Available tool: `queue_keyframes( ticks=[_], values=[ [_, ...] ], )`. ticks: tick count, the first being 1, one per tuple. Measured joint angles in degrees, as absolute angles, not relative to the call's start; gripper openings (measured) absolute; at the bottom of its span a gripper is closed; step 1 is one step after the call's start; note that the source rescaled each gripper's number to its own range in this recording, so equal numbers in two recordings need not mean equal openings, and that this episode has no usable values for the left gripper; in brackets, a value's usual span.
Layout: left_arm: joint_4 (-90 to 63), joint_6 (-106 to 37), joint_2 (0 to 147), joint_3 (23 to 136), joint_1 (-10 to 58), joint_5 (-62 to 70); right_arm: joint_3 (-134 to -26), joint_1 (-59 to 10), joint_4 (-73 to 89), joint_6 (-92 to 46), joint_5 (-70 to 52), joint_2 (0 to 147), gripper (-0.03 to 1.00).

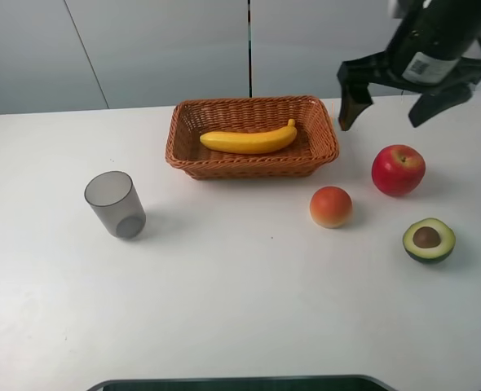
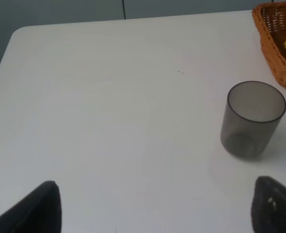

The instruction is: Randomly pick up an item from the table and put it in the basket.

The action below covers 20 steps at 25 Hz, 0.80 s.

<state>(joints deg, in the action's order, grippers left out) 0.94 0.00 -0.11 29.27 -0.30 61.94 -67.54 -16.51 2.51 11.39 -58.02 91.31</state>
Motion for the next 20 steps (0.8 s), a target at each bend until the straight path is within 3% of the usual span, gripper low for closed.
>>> queue_keyframes(
  ticks=[13, 20],
  values=[
    [0.9, 0.0, -0.1, 29.3, -0.3, 61.9, -47.5, -0.7, 2.1, 12.7, -58.5, 60.8, 1.00],
    [0.9, 0.0, -0.1, 29.3, -0.3, 61.9, -43.9, 0.1, 0.7, 11.4, -59.9, 44.3, 1.00]
  ],
)
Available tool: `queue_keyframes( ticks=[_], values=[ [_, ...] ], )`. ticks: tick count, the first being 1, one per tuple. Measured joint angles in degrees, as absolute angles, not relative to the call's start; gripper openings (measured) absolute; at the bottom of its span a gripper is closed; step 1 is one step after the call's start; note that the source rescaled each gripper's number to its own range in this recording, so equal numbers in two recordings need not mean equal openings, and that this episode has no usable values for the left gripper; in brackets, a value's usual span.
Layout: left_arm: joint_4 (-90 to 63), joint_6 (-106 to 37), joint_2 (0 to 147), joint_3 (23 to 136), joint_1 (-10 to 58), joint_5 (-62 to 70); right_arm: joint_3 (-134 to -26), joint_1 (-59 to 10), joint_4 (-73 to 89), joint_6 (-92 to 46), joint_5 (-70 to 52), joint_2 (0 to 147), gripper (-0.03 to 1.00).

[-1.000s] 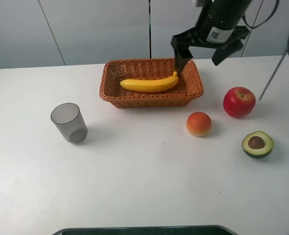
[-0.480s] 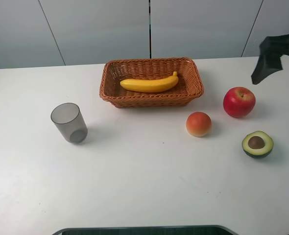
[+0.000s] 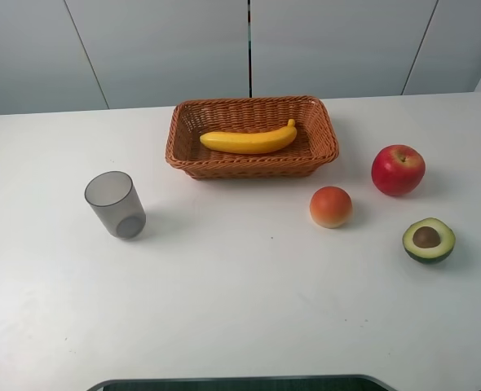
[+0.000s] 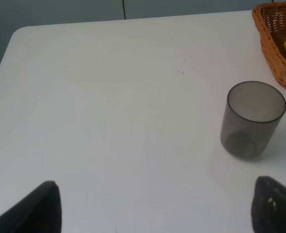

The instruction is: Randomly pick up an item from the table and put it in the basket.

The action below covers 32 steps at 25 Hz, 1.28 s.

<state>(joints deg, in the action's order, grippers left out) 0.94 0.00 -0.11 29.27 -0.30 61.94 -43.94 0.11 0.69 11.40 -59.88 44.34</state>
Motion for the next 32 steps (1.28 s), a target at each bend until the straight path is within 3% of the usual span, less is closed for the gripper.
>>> queue_keyframes(
  ticks=[18, 32],
  values=[
    [0.9, 0.0, -0.1, 29.3, -0.3, 61.9, -34.7, 0.1, 5.3, -3.9, -62.7, 20.7, 1.00],
    [0.9, 0.0, -0.1, 29.3, -0.3, 61.9, -29.6, 0.1, 5.3, -6.3, -63.3, 0.7, 1.00]
  ],
)
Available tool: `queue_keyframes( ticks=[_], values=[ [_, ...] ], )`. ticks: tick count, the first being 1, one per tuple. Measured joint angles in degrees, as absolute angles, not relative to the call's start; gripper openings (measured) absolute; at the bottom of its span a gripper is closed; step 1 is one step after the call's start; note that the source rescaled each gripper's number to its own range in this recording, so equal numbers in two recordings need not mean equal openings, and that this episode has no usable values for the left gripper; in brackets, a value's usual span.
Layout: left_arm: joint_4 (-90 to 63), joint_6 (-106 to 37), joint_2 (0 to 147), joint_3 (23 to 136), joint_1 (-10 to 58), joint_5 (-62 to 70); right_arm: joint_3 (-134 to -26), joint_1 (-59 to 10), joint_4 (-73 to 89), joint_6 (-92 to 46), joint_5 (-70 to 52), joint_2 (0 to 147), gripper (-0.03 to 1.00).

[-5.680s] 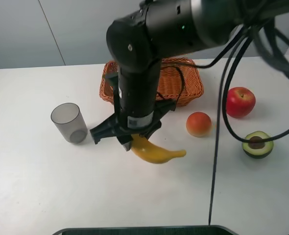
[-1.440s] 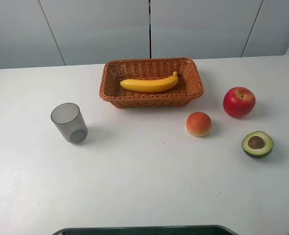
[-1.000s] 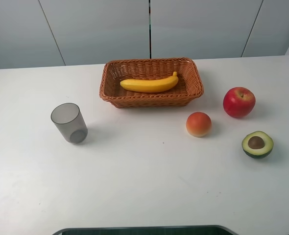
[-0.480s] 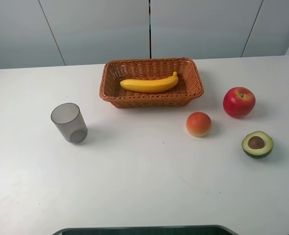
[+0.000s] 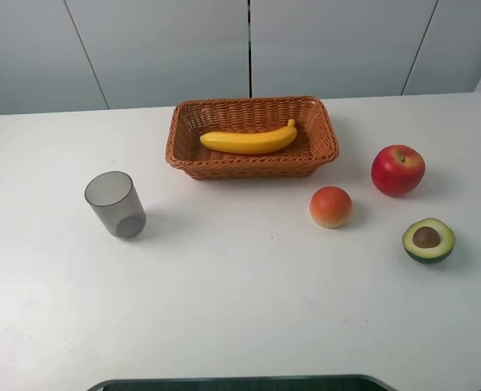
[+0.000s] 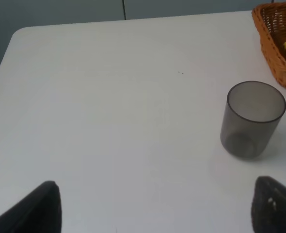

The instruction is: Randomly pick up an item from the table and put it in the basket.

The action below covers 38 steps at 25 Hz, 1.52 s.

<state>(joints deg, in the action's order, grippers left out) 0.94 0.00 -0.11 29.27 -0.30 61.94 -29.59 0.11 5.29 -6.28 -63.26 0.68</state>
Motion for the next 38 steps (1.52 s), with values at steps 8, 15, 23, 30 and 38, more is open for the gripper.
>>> queue_keyframes(
  ticks=[8, 15, 23, 30, 38],
  values=[
    [0.9, 0.0, -0.1, 29.3, -0.3, 61.9, -29.5, 0.1, 5.3, -6.3, -63.3, 0.1, 1.00],
    [0.9, 0.0, -0.1, 29.3, -0.3, 61.9, -29.5, 0.1, 5.3, -6.1, -63.3, -0.1, 1.00],
    [0.9, 0.0, -0.1, 29.3, -0.3, 61.9, -29.5, 0.1, 5.2, -5.1, -63.3, -0.1, 1.00],
    [0.9, 0.0, -0.1, 29.3, -0.3, 61.9, -29.5, 0.1, 0.8, 0.9, -63.1, -0.1, 1.00],
    [0.9, 0.0, -0.1, 29.3, -0.3, 61.9, -29.5, 0.1, 0.7, 1.4, -63.0, -0.1, 1.00]
  ],
)
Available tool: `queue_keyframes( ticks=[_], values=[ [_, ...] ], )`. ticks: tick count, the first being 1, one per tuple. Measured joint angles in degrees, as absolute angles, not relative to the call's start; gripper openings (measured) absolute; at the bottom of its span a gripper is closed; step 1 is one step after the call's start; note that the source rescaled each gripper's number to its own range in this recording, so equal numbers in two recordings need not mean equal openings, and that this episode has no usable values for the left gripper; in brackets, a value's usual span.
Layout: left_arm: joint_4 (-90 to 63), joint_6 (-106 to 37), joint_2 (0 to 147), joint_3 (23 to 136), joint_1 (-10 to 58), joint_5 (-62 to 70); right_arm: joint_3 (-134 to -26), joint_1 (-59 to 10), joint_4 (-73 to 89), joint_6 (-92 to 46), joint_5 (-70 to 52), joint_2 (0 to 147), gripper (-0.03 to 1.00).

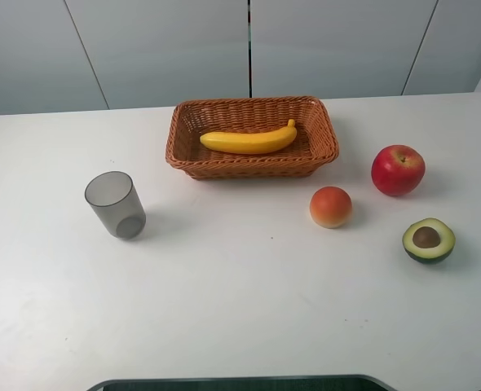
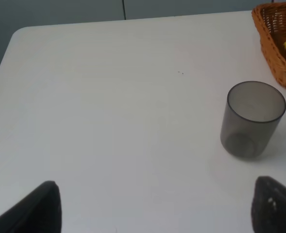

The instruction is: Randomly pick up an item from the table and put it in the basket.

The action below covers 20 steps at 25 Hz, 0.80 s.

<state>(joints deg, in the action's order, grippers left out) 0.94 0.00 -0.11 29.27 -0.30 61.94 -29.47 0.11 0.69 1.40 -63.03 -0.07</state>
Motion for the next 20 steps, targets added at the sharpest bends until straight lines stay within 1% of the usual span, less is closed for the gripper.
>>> queue_keyframes(
  ticks=[20],
  values=[
    [0.9, 0.0, -0.1, 29.3, -0.3, 61.9, -29.5, 0.1, 0.7, 1.7, -63.0, -0.1, 1.00]
  ],
)
